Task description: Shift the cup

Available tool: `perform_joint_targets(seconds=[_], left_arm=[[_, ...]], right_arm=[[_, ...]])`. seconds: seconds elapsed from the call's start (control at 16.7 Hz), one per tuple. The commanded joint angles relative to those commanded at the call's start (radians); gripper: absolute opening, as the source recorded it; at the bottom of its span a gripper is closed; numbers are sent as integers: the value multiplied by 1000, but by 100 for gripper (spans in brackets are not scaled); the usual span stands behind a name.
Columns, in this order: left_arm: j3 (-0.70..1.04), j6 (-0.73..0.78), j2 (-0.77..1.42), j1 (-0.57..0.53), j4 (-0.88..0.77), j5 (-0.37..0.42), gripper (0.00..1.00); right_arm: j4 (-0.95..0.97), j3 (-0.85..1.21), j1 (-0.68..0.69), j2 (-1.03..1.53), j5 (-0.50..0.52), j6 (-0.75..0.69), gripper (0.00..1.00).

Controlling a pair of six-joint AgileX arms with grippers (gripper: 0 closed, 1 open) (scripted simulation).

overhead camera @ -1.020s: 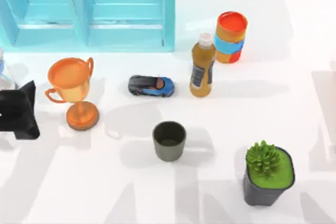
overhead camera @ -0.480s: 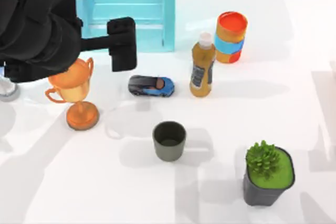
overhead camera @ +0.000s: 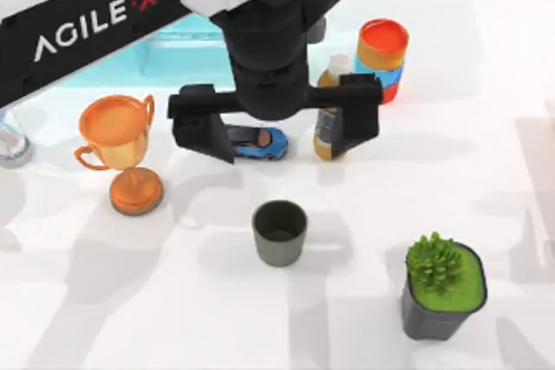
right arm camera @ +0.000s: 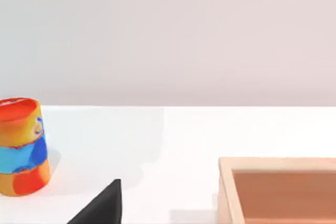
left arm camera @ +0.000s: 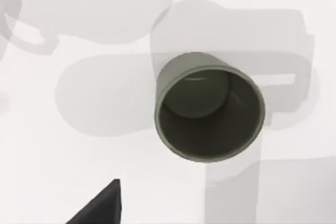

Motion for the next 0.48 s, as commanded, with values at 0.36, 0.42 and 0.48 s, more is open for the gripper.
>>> perform_joint_targets(seconds=[0.36,0.42,0.48], left_arm=[[156,-63,172,-58,-108,0,100],[156,-63,172,-58,-108,0,100],[156,-63,172,-58,-108,0,100]], right_arm=[[0,0,0,0,0,0,100],[0,0,0,0,0,0,100],[0,0,0,0,0,0,100]])
